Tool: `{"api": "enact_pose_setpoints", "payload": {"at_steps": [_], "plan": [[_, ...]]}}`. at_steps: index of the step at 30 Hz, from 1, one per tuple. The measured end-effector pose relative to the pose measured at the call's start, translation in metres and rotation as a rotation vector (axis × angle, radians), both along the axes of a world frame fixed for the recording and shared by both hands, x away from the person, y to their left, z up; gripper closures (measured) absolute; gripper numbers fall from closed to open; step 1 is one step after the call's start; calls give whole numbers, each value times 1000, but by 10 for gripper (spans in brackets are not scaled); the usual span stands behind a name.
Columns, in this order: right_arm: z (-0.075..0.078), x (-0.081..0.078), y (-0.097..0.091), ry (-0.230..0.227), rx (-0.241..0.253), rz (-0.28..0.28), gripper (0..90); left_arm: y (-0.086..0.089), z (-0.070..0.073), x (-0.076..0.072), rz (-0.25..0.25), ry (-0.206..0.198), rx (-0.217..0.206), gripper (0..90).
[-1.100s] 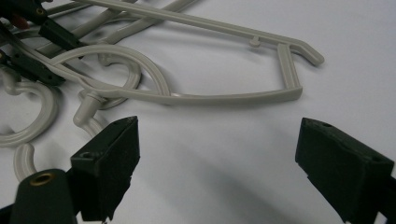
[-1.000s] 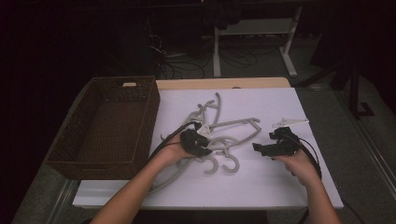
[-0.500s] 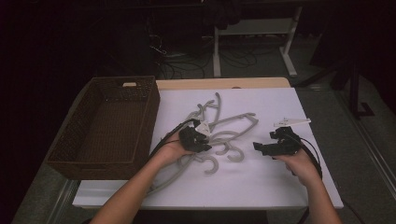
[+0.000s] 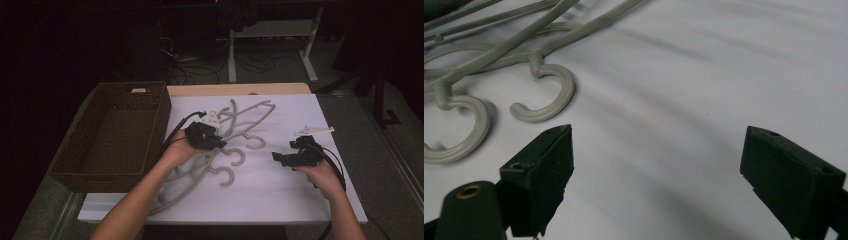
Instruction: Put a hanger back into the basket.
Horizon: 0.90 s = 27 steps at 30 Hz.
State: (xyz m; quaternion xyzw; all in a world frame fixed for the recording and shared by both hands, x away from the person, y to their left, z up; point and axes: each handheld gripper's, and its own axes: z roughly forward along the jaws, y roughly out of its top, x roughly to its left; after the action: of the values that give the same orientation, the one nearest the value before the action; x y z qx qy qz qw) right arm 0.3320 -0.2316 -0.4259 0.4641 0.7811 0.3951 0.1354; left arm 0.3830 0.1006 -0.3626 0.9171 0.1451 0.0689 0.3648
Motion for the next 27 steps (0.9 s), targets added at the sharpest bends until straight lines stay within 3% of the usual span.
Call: {"api": "enact_pose_setpoints", "payload": {"at_steps": [6,13,19,27], "plan": [[0,0,0,3,-1,2,133,11,44,-7,29,0,-55,816],[0,0,1,1,0,4,133,41,82,-14,44,-43,-51,816],[0,0,1,2,1,4,133,86,96,-14,92,-57,-69,816],[-1,1,3,10,-6,5,133,155,102,-17,184,-75,-82,817]]}}
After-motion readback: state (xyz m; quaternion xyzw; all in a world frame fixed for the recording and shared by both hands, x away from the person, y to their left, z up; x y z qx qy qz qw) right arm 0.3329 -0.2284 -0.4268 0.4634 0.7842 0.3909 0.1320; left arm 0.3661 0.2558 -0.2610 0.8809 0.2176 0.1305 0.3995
